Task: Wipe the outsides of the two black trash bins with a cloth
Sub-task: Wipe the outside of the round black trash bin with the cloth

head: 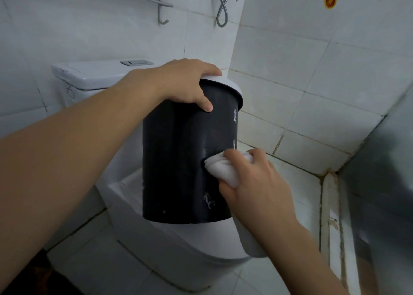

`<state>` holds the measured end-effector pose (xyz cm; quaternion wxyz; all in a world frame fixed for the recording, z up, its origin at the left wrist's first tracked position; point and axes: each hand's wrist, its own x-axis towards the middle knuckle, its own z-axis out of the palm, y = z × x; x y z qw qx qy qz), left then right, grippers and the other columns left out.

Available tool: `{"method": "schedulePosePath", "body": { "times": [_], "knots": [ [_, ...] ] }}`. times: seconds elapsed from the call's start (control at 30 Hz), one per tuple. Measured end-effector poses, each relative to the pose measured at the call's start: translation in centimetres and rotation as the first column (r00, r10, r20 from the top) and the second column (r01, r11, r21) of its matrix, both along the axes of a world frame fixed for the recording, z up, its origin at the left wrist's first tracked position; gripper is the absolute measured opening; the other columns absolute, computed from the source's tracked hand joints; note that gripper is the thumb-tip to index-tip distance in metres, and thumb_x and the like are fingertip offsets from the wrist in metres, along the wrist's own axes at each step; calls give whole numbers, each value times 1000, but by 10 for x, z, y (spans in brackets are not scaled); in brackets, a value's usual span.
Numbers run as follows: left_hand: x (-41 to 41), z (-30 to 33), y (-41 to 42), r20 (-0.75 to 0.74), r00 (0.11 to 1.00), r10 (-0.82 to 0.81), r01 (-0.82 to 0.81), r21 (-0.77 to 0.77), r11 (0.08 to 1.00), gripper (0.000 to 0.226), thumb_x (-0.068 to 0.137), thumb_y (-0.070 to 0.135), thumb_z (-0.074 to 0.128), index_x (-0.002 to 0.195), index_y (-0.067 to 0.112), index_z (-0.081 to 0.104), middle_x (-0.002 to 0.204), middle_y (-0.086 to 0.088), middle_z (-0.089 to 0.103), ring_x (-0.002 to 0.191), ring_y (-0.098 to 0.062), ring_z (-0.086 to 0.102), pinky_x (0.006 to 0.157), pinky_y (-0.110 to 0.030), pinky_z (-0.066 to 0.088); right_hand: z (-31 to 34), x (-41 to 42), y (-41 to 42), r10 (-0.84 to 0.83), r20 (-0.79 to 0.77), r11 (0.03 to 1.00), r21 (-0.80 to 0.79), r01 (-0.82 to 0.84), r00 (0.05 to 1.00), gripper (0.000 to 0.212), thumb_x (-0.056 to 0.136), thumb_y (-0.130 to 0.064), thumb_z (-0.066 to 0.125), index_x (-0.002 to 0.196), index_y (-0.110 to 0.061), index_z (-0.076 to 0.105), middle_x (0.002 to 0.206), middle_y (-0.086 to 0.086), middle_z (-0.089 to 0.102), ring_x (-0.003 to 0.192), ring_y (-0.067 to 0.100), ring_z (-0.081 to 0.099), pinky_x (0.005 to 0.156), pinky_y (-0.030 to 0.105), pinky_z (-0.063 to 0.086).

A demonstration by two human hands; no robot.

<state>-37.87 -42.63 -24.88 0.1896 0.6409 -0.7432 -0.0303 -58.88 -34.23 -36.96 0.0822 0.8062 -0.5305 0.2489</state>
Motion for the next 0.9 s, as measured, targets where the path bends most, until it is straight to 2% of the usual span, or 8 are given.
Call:
{"method": "schedulePosePath", "body": {
  "times": [0.07,0.17,0.27,0.37,0.47,0.63,0.8,0.9],
  "knots": [
    [-1,0,0,3,1000,0,0,-4,1000,82,74,40,82,146,40,41,146,9,49,131,-22,46,99,-32,36,5,2,-9,-28,29,1000,3,28,999,31,83,-38,57,114,-37,54,102,-1,46,76,19,43,54,28,34],
    [-2,0,-2,19,1000,15,-15,-9,1000,86,74,42,82,148,40,39,149,9,46,134,-22,44,102,-34,35,6,0,-15,-60,49,998,26,59,997,33,84,-38,55,117,-38,52,105,-1,45,81,22,50,57,29,38],
    [-3,-2,-3,20,1000,16,-16,-11,1000,85,73,42,82,147,41,39,149,10,47,133,-22,45,101,-33,35,4,-4,-13,-77,45,996,53,75,996,35,86,-39,54,120,-38,50,106,-2,44,82,20,46,58,30,39],
    [-3,-1,-3,22,1000,18,-18,-18,1000,85,72,42,82,146,41,40,148,9,48,133,-22,46,101,-34,36,2,-2,-2,-47,30,999,25,46,998,33,83,-37,57,115,-37,53,102,-2,45,76,18,42,53,27,33],
    [-2,-1,-1,20,1000,17,-16,-11,1000,85,73,41,82,147,41,40,148,8,48,132,-23,46,100,-34,36,-3,2,11,14,-5,1000,12,-14,1000,36,76,-37,62,111,-36,56,97,-2,50,71,18,48,48,25,28],
    [2,0,3,0,1000,24,-24,-6,1000,85,75,39,82,148,39,39,149,8,46,134,-23,43,103,-34,35,-3,-9,0,-61,-8,996,62,61,998,32,84,-38,55,115,-40,51,103,-3,45,84,21,51,55,29,36],
    [4,-2,1,-4,999,34,-34,-10,999,85,73,41,82,147,40,39,148,8,47,134,-23,44,103,-35,36,-2,-9,0,-57,14,997,52,57,998,31,83,-37,58,113,-39,53,102,-2,46,82,21,52,53,29,38],
    [3,-2,0,3,999,33,-33,-12,999,86,73,41,82,147,40,39,149,8,47,134,-23,44,103,-35,36,-6,1,14,-14,-31,1000,18,15,999,36,72,-36,66,107,-36,58,94,-2,51,72,20,53,44,23,26]
  ]
}}
